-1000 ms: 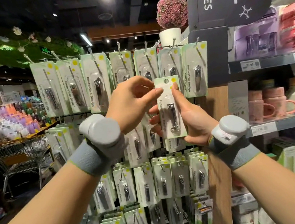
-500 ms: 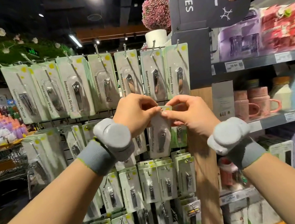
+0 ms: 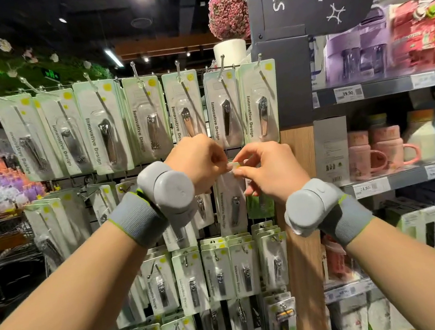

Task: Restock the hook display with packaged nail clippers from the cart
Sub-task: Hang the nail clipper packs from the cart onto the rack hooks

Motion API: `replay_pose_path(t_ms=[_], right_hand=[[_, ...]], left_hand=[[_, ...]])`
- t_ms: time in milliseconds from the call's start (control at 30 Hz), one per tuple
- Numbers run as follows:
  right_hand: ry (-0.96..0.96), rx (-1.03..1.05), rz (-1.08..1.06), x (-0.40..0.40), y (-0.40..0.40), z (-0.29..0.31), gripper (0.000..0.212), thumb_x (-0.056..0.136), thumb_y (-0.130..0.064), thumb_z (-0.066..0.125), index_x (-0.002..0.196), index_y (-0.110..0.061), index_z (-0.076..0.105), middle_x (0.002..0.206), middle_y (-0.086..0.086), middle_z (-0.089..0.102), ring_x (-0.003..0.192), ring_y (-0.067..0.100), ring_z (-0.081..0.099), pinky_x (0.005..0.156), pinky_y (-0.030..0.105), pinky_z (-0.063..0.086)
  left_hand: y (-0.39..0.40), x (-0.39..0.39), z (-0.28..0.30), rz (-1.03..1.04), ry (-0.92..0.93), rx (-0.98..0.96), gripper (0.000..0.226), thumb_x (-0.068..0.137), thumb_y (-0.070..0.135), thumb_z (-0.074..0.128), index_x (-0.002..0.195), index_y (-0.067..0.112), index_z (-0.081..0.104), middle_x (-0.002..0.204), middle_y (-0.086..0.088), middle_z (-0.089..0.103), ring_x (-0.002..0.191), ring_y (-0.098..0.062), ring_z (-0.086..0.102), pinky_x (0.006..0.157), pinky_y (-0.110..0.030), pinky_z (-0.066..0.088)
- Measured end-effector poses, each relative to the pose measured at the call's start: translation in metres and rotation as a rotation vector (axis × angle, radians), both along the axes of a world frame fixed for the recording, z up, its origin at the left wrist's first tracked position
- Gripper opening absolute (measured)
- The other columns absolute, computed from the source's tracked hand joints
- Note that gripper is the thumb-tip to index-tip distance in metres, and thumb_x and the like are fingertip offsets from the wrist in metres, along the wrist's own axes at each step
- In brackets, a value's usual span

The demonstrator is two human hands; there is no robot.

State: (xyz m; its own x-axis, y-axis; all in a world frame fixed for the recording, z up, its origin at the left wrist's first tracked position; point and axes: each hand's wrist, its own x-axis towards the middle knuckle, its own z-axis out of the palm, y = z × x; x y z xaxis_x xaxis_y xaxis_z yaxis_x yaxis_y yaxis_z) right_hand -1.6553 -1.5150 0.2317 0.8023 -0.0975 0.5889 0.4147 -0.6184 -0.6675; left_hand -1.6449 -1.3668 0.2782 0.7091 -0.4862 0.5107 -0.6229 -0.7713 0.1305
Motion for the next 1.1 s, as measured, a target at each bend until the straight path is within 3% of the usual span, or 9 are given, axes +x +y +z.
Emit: replay_pose_path(t_ms=[133,233,367,567,700,967,1100], right_hand=[[-0.014,-0.08,-0.051,0.004,0.002,0.0,0.006,0.087,-0.014,0.067,0.093,-0.012,0.067,0.078,0.008,0.069,0.048,0.019,0.066,0.053,0.031,0.058],[-0.032,-0.1,-0.055,0.003,0.003,-0.003,0.009,0.086,-0.018,0.069,0.095,-0.016,0.068,0.083,0.002,0.069,0.054,0.02,0.067,0.062,0.04,0.059],[-0.117,-0.161,-0.091,-0.008,-0.002,-0.002,0.02,0.086,-0.022,0.068,0.106,-0.02,0.067,0.095,-0.001,0.069,0.084,0.02,0.065,0.082,0.041,0.053],[-0.298,-0.064,-0.1,-0.05,-0.014,-0.01,0.007,0.09,-0.018,0.061,0.091,-0.015,0.067,0.079,-0.007,0.066,0.075,0.013,0.062,0.076,0.03,0.05],[-0.28,-0.003,-0.084,-0.087,-0.017,-0.03,0.008,0.09,-0.018,0.06,0.088,-0.014,0.067,0.078,-0.006,0.066,0.074,0.01,0.06,0.074,0.027,0.049],[-0.152,0.066,-0.226,-0.189,-0.044,-0.099,0.006,0.087,-0.016,0.061,0.086,-0.017,0.067,0.078,-0.007,0.067,0.074,0.011,0.062,0.075,0.036,0.051],[-0.078,0.126,-0.291,-0.231,-0.08,-0.129,0.006,0.088,-0.015,0.06,0.087,-0.017,0.066,0.078,-0.007,0.067,0.075,0.01,0.061,0.074,0.029,0.05]], left_hand=[[0.0,-0.003,0.001,-0.012,0.014,-0.003,0.019,0.09,0.026,0.062,0.096,0.012,0.074,0.092,-0.007,0.071,0.074,-0.022,0.064,0.074,-0.034,0.056],[0.0,-0.007,-0.001,0.002,0.006,-0.024,0.019,0.089,0.027,0.063,0.097,0.013,0.074,0.096,-0.006,0.071,0.062,-0.015,0.057,0.074,-0.032,0.054],[0.004,-0.016,-0.01,0.024,-0.058,-0.07,0.016,0.087,0.027,0.065,0.097,0.017,0.073,0.098,0.0,0.07,0.087,-0.018,0.065,0.085,-0.035,0.052],[0.013,-0.05,-0.027,-0.044,-0.29,-0.283,0.007,0.087,0.017,0.063,0.09,0.016,0.069,0.09,0.0,0.066,0.082,-0.014,0.062,0.08,-0.036,0.052],[-0.003,-0.082,-0.047,-0.156,-0.239,-0.328,0.009,0.089,0.018,0.062,0.089,0.014,0.069,0.083,0.004,0.064,0.077,-0.011,0.06,0.077,-0.032,0.05],[-0.048,-0.142,-0.117,-0.363,-0.063,-0.362,0.018,0.083,0.026,0.055,0.087,0.016,0.07,0.078,0.004,0.065,0.072,-0.009,0.059,0.07,-0.021,0.044],[-0.079,-0.166,-0.148,-0.432,0.058,-0.334,0.018,0.085,0.026,0.056,0.089,0.016,0.07,0.078,0.007,0.062,0.071,-0.004,0.055,0.068,-0.018,0.043]])
